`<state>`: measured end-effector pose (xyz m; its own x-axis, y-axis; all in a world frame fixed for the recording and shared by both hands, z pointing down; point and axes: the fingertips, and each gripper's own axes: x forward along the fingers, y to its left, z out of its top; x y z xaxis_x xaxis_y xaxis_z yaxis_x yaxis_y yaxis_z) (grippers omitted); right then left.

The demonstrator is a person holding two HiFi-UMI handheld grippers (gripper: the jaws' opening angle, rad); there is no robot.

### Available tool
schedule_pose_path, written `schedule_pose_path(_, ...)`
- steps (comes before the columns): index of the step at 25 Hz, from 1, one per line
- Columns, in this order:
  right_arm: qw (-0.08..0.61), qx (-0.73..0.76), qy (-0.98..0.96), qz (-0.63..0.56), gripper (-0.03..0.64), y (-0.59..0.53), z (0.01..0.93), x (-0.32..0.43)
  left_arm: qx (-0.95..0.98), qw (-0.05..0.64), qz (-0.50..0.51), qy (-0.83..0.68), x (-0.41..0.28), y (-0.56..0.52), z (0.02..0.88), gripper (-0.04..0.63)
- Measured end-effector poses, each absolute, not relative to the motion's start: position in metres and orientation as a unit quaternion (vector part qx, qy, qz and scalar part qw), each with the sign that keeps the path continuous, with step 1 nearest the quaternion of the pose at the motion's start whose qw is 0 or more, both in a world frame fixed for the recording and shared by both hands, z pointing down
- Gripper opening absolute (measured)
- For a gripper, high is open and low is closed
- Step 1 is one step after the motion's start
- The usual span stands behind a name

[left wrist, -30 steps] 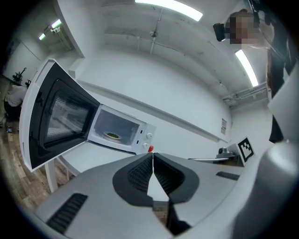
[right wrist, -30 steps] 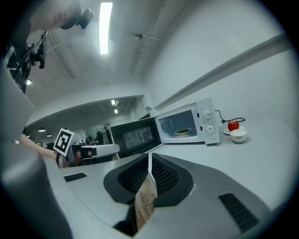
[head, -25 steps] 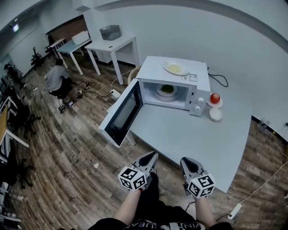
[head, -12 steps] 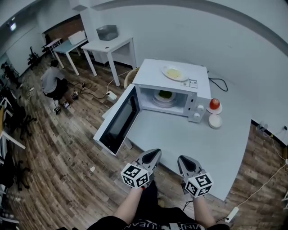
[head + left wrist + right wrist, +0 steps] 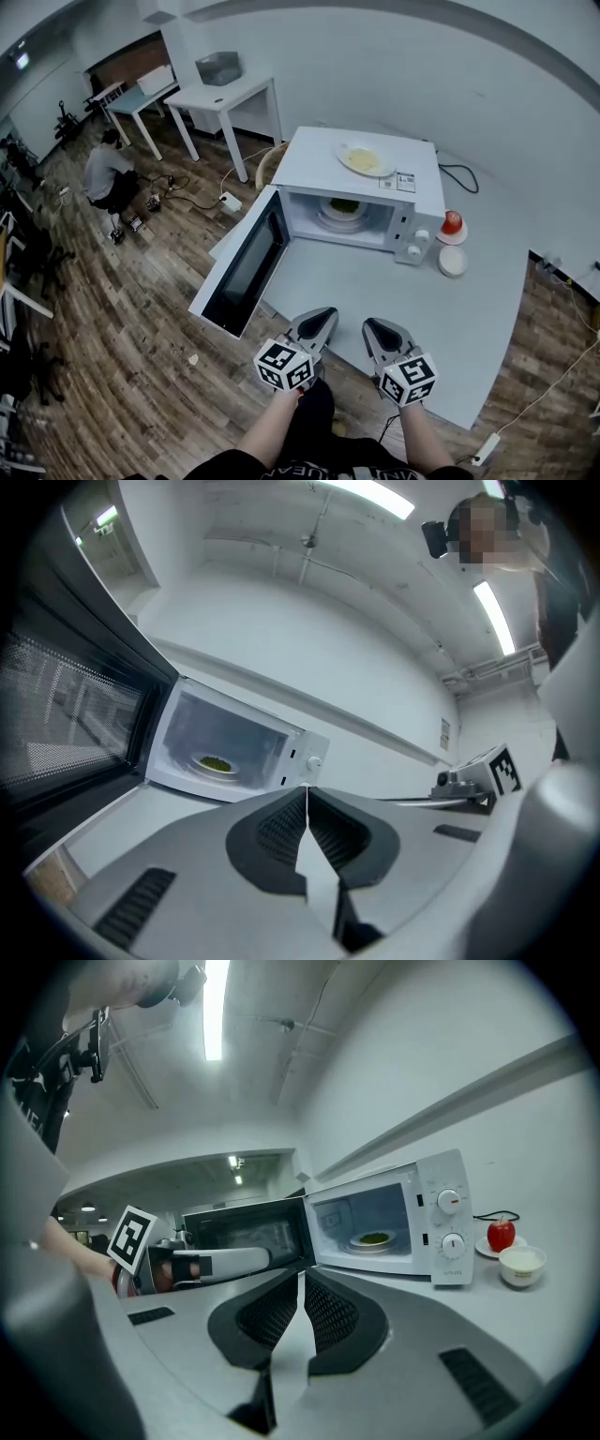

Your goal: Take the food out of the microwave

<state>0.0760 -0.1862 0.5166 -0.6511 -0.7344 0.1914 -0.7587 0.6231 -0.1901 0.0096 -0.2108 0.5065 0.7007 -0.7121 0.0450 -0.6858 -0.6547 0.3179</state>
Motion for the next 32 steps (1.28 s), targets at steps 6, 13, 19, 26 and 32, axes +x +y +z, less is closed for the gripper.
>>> schedule_pose_path(6, 0.097, 0.418, -0.900, 0.080, 0.041, -0.238, 0.522, 0.061, 0.908, 0.155, -0.036, -0.386, 0.009, -0.256, 0.512, 0.011)
schedule_pose_path(13, 0.127, 0.434, -0.891, 0.044, 0.041, -0.311, 0.520, 0.050, 0.908, 0.146, -0.033, -0.391, -0.003, -0.312, 0.519, 0.011)
schedule_pose_path(19, 0.192, 0.459, -0.867, -0.015, 0.043, -0.360, 0.529, 0.048, 0.908, 0.148, -0.030, -0.390, -0.006, -0.345, 0.530, 0.011)
schedule_pose_path(26, 0.265, 0.486, -0.830, -0.060, 0.043, -0.418, 0.545, 0.047, 0.904, 0.158, -0.033, -0.395, -0.007, -0.373, 0.540, 0.011)
schedule_pose_path(32, 0.307, 0.468, -0.825, -0.074, 0.043, -0.459, 0.559, 0.036, 0.899, 0.169, -0.021, -0.404, -0.015, -0.392, 0.553, 0.011)
